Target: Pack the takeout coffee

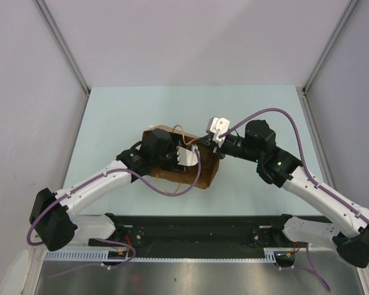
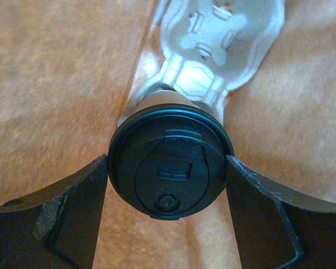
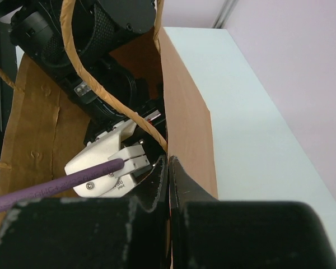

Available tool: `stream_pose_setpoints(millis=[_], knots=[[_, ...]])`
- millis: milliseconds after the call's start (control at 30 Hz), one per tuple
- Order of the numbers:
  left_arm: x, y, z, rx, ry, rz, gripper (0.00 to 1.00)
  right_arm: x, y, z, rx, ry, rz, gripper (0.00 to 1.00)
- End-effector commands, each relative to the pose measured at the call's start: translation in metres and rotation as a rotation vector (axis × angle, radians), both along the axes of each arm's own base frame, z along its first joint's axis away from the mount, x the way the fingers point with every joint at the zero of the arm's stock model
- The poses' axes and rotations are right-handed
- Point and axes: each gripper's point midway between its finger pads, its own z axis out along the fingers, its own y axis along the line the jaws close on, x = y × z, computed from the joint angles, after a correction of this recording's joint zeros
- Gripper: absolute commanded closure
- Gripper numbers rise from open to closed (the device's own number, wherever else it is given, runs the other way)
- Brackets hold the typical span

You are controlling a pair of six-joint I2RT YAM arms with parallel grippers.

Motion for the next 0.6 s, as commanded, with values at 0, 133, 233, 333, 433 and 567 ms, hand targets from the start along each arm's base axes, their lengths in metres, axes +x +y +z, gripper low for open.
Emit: stream_pose_setpoints(millis=[0,133,233,333,433,567], knots=[[0.001,0.003,0.015,0.009,-0.027,-0.013,1.0,-0.006,0.007,0.023,0.065,-0.028,0.043,1.0],[0.004,0.007,0.01,0.024,-0.024,-0.005,1.0,-0.005,0.007,0.022,0.066,-0.024,0.044,1.0],[0.01,0.009,0.016,0.016,-0.044,0.003,1.0,-0.006,0.009,0.023,0.069,-0.024,0.053,1.0],[0.014,0.01,0.017,0.013,-0.067,-0.003,1.0,-0.006,0.011,0.021,0.067,-0.017,0.06,1.0],[0.016,0.013,0.013,0.018,-0.077,-0.012,1.0,-0.005,0.012,0.021,0.07,-0.017,0.063,1.0],[0.02,0.01,0.009,0.008,-0.1,-0.034,1.0,-0.003,0.014,0.02,0.074,0.0,0.073,1.0]])
